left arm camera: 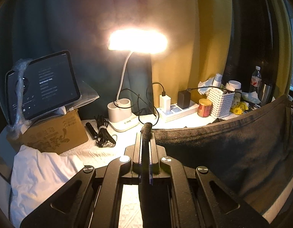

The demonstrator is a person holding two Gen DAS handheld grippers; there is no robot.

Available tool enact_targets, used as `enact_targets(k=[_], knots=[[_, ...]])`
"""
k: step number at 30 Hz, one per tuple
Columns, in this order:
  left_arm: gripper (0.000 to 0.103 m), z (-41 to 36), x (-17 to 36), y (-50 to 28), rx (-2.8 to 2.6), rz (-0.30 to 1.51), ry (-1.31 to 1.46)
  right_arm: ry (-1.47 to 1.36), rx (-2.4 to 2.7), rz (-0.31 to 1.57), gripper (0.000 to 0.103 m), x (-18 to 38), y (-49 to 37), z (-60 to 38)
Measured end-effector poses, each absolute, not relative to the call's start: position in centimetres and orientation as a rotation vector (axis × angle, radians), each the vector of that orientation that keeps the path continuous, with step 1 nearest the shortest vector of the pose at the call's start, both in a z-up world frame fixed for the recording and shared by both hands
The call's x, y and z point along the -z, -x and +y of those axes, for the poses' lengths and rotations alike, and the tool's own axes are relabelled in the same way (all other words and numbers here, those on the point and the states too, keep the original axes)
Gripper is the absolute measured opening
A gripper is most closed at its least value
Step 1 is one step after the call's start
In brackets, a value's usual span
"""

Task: Fold small clothes
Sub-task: 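Carry the held hem over to the collar with both grippers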

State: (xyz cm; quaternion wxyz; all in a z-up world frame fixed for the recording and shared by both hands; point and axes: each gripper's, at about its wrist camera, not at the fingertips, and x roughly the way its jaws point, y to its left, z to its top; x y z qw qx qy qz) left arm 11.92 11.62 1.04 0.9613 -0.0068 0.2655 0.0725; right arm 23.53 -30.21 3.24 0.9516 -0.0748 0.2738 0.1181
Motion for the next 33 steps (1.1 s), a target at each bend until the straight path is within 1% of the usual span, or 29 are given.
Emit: enact_targets(k=[18, 33], knots=[[0.003, 13.9, -0.2, -17.4, -0.166, 0.524, 0.040, 0.182, -0.231, 0.574, 0.004, -2.0, -30.0, -29.0], [0.003, 16.0, 2.0, -23.5, -0.170, 0.546, 0.040, 0.226, -0.209, 0.594, 0.004, -0.2, -36.0, -27.9]])
